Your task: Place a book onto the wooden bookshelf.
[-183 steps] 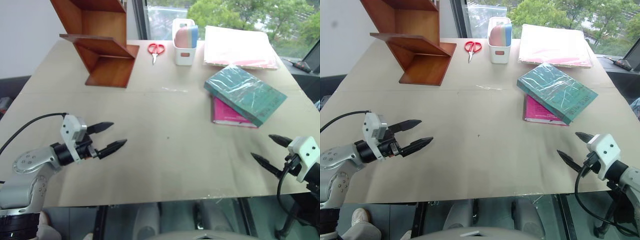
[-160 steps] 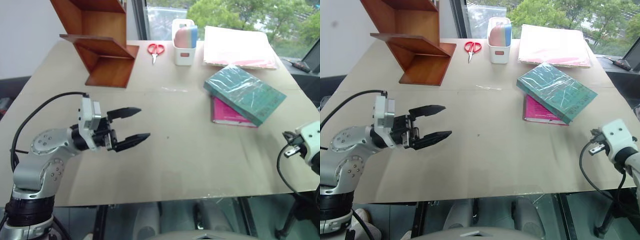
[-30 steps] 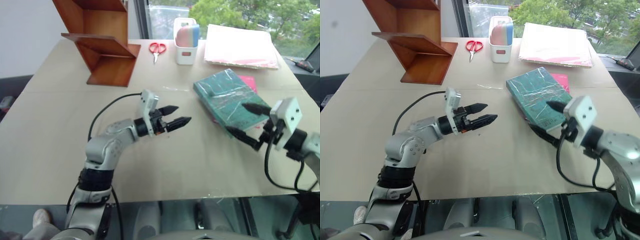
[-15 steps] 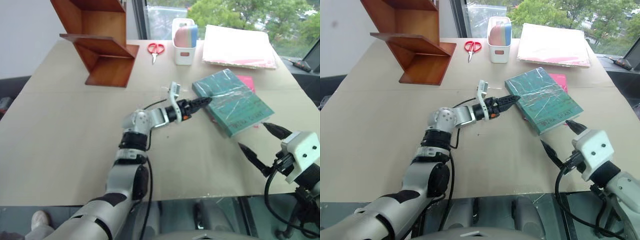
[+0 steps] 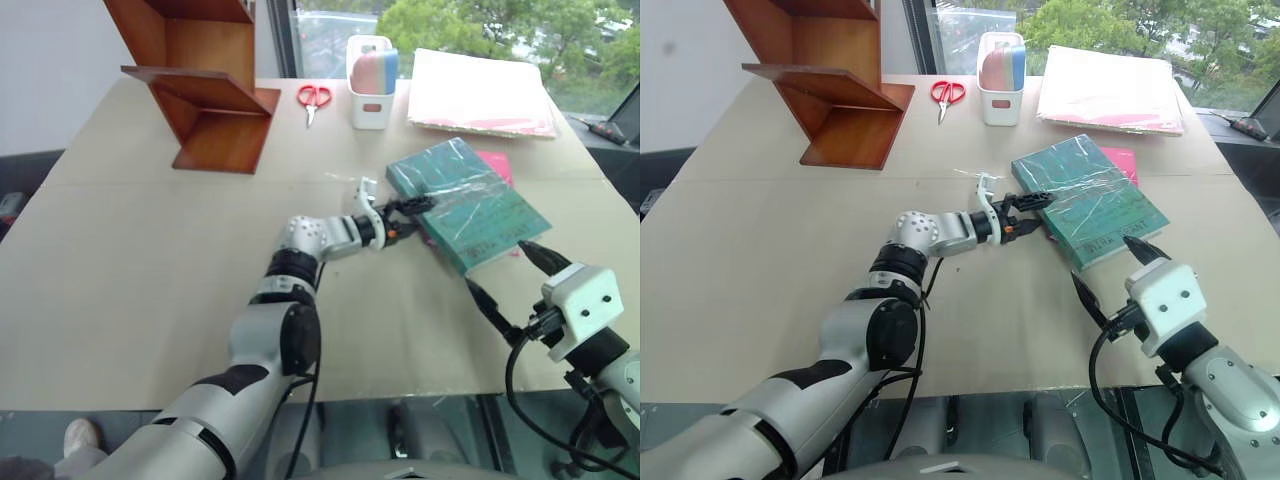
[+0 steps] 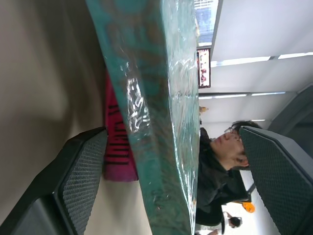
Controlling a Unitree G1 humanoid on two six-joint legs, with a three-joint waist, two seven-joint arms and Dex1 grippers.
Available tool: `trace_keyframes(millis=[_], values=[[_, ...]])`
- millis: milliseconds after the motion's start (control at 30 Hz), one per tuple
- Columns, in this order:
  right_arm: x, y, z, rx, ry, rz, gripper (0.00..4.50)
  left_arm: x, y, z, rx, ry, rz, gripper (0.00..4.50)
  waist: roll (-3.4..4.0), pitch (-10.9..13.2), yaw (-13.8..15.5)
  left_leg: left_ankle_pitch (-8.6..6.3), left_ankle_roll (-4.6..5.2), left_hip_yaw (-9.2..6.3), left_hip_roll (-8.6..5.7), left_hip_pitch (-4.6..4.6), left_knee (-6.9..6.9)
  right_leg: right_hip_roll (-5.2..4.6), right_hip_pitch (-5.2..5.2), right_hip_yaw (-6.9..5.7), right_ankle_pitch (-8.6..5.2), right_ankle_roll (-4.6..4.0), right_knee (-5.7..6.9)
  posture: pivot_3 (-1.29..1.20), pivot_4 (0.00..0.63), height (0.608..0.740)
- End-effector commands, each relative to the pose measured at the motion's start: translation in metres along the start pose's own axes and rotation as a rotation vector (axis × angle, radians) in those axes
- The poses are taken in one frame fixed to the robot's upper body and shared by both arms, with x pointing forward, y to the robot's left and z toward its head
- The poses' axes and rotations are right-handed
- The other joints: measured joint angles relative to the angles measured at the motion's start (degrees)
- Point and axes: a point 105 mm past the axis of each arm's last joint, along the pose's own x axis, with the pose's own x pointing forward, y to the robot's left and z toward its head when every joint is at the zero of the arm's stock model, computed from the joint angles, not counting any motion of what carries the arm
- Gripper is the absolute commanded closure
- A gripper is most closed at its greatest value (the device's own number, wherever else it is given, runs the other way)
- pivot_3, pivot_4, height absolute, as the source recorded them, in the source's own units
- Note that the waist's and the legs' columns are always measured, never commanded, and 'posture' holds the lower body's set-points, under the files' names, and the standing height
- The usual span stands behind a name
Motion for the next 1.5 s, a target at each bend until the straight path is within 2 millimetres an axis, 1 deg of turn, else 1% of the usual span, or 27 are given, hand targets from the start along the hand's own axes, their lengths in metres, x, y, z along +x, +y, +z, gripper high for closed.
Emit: trace_keyframes(millis=[33, 200, 400, 467, 500, 533, 567, 600, 667, 700, 800, 867, 1000, 1067, 1167, 1267, 1333, 1367, 1467, 1500], values=[[0.002, -0.008, 0.001, -0.033, -0.004, -0.062, 0.03, 0.012, -0.013, -0.001, 0.014, -0.012, -0.034, 0.0, 0.0, 0.0, -0.01, 0.0, 0.0, 0.0, 0.0, 0.0, -0.01, 0.0, 0.0, 0.0, 0.0, 0.0, -0.01, 0.0, 0.15, 0.74], [0.005, -0.014, -0.001, -0.041, -0.001, -0.091, 0.03, 0.022, -0.017, -0.004, -0.008, -0.028, -0.046, 0.0, 0.0, 0.0, 0.03, 0.0, 0.0, -0.02, -0.03, -0.01, -0.03, -0.02, 0.01, -0.02, 0.0, 0.0, -0.03, 0.0, 0.15, 0.74], [0.008, -0.014, 0.0, -0.042, -0.008, -0.094, 0.03, 0.023, -0.013, 0.001, -0.032, -0.07, -0.026, 0.0, 0.01, 0.0, 0.02, 0.0, 0.0, -0.06, -0.03, 0.0, -0.04, -0.02, 0.06, -0.06, 0.0, 0.01, -0.06, 0.0, 0.15, 0.74], [0.009, -0.014, 0.0, -0.041, -0.008, -0.094, 0.0, 0.024, -0.014, 0.003, -0.045, -0.085, -0.026, 0.55, 0.01, 0.0, 0.01, 0.0, 0.0, -0.08, -0.03, 0.0, -0.04, -0.02, 0.09, -0.09, 0.0, 0.01, -0.08, 0.0, 0.15, 0.74], [0.009, -0.014, 0.0, -0.041, -0.008, -0.094, 0.0, 0.024, -0.014, 0.003, -0.048, -0.088, -0.024, 0.76, 0.01, 0.0, 0.0, 0.0, 0.0, -0.08, -0.03, 0.0, -0.04, -0.02, 0.09, -0.09, 0.0, 0.01, -0.09, 0.0, 0.15, 0.74], [0.009, -0.014, 0.0, -0.04, -0.008, -0.094, 0.0, 0.024, -0.014, 0.003, -0.053, -0.094, -0.022, 1.15, 0.01, 0.0, -0.01, 0.0, 0.0, -0.09, -0.03, 0.01, -0.04, -0.02, 0.1, -0.1, 0.0, 0.01, -0.09, 0.0, 0.15, 0.74], [0.01, -0.014, 0.0, -0.04, -0.008, -0.094, 0.0, 0.024, -0.013, 0.004, -0.058, -0.097, -0.022, 1.4, 0.01, 0.0, -0.02, 0.0, 0.0, -0.09, -0.03, 0.02, -0.04, -0.02, 0.11, -0.1, 0.0, 0.01, -0.09, 0.0, 0.15, 0.74], [0.01, -0.014, 0.0, -0.041, -0.008, -0.094, 0.0, 0.025, -0.013, 0.004, -0.061, -0.099, -0.021, 1.99, 0.01, 0.0, -0.02, 0.0, 0.0, -0.09, -0.03, 0.02, -0.04, -0.02, 0.12, -0.1, 0.0, 0.01, -0.09, 0.0, 0.15, 0.74], [0.01, -0.014, 0.0, -0.041, -0.011, -0.092, 0.0, 0.025, -0.011, 0.002, -0.07, -0.098, -0.018, 2.66, 0.01, 0.0, -0.02, 0.0, 0.0, -0.09, -0.04, 0.02, -0.04, -0.03, 0.12, -0.11, 0.0, 0.01, -0.09, 0.0, 0.15, 0.74], [0.011, -0.014, 0.0, -0.041, -0.011, -0.091, 0.0, 0.024, -0.01, 0.002, -0.072, -0.097, -0.016, 3.16, 0.01, -0.01, -0.02, 0.0, 0.0, -0.1, -0.04, 0.02, -0.04, -0.03, 0.12, -0.11, 0.0, 0.01, -0.09, 0.0, 0.15, 0.74], [0.012, -0.014, -0.001, -0.045, -0.011, -0.082, 0.0, 0.023, -0.006, 0.001, -0.063, -0.097, -0.006, 4.47, 0.01, -0.01, -0.03, 0.0, 0.0, -0.12, -0.04, 0.04, -0.04, -0.03, 0.15, -0.14, 0.0, 0.01, -0.09, 0.0, 0.15, 0.74], [0.013, -0.015, 0.0, -0.045, -0.014, -0.077, 0.0, 0.018, -0.004, 0.006, -0.073, -0.111, -0.012, 4.47, 0.01, -0.01, -0.04, 0.0, 0.0, -0.14, -0.04, 0.08, -0.04, -0.03, 0.19, -0.16, 0.0, 0.01, -0.1, 0.0, 0.15, 0.74], [0.018, -0.015, 0.002, -0.045, -0.029, -0.063, 0.0, 0.005, -0.007, 0.024, -0.063, -0.166, -0.039, 4.47, 0.02, -0.01, -0.23, 0.0, -0.01, -0.15, -0.04, 0.09, -0.03, -0.03, 0.2, -0.16, 0.0, 0.01, -0.1, 0.0, 0.15, 0.74], [0.019, -0.015, 0.003, -0.046, -0.035, -0.056, 0.0, -0.002, -0.014, 0.035, -0.05, -0.192, -0.073, 4.47, 0.02, -0.01, -0.28, 0.01, -0.01, -0.16, -0.04, 0.09, -0.04, -0.02, 0.19, -0.16, 0.0, 0.01, -0.09, 0.0, 0.15, 0.74], [0.023, -0.017, 0.004, -0.048, -0.045, -0.05, 0.0, -0.018, -0.033, 0.056, -0.001, -0.247, -0.136, 4.47, 0.03, 0.0, -0.25, 0.01, -0.01, -0.15, -0.04, 0.08, -0.06, -0.02, 0.17, -0.16, 0.01, 0.0, -0.09, 0.0, 0.15, 0.74], [0.028, -0.018, 0.006, -0.038, -0.067, -0.04, 0.0, -0.038, -0.053, 0.077, 0.094, -0.308, -0.178, 4.47, 0.03, 0.02, -0.18, 0.01, -0.02, -0.16, -0.04, 0.04, -0.07, -0.03, 0.17, -0.16, 0.01, 0.0, -0.1, 0.0, 0.15, 0.74], [0.033, -0.017, 0.006, -0.031, -0.077, -0.028, 0.0, -0.048, -0.063, 0.085, 0.241, -0.329, -0.178, 4.47, 0.03, 0.02, -0.14, 0.01, -0.02, -0.15, -0.04, 0.04, -0.07, -0.03, 0.17, -0.16, 0.01, 0.0, -0.1, 0.0, 0.15, 0.74], [0.035, -0.017, 0.006, -0.029, -0.082, -0.022, 0.0, -0.054, -0.07, 0.087, 0.348, -0.336, -0.177, 4.47, 0.04, 0.02, -0.11, 0.02, -0.03, -0.15, -0.04, 0.04, -0.08, -0.03, 0.17, -0.16, 0.01, 0.0, -0.1, 0.0, 0.15, 0.74], [0.04, -0.016, 0.007, -0.024, -0.099, -0.003, 0.0, -0.067, -0.093, 0.086, 0.703, -0.329, -0.17, 4.47, 0.05, 0.02, 0.1, 0.1, -0.17, -0.14, -0.04, 0.05, -0.1, -0.03, 0.18, -0.16, 0.01, 0.0, -0.11, 0.0, 0.15, 0.74], [0.043, -0.016, 0.007, -0.021, -0.106, 0.003, 0.0, -0.072, -0.102, 0.085, 0.871, -0.33, -0.17, 4.47, 0.05, 0.02, 0.09, 0.16, -0.27, -0.14, -0.05, 0.04, -0.11, -0.04, 0.18, -0.17, 0.01, 0.0, -0.11, 0.0, 0.15, 0.74]])
